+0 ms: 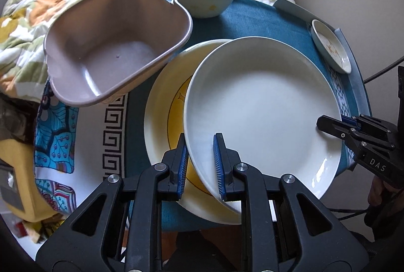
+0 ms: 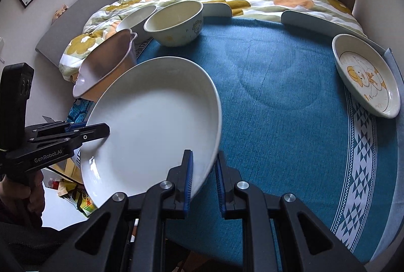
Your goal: Organize plates and bowls
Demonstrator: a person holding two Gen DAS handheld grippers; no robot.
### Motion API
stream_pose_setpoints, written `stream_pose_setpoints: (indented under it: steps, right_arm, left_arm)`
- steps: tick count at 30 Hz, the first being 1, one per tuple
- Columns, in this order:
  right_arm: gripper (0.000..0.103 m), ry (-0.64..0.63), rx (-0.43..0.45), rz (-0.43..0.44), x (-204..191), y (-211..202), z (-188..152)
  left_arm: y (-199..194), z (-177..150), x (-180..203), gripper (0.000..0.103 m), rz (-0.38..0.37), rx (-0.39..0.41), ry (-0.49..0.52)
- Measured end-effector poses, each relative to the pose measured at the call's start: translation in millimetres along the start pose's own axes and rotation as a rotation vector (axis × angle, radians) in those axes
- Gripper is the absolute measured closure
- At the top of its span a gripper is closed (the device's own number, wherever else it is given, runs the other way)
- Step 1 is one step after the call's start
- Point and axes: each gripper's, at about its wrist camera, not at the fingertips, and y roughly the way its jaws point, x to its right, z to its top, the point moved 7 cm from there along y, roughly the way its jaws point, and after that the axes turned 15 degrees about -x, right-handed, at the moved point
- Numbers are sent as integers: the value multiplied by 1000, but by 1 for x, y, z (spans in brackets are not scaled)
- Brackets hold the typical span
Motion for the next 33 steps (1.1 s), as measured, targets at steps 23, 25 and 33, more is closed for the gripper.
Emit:
stream_pose_setpoints:
  steps: [23, 25, 33]
  right_arm:
    - [87, -40, -29, -93, -7, 9, 0]
    - [87, -52, -34, -109, -8, 10, 0]
    - [87, -92, -53, -153, -12, 14, 3]
  left_arm:
    - [15, 11, 15, 87, 259, 6, 114]
    - [15, 12, 17, 87, 301, 16, 130]
    - [13, 13, 16, 87, 396, 28, 162]
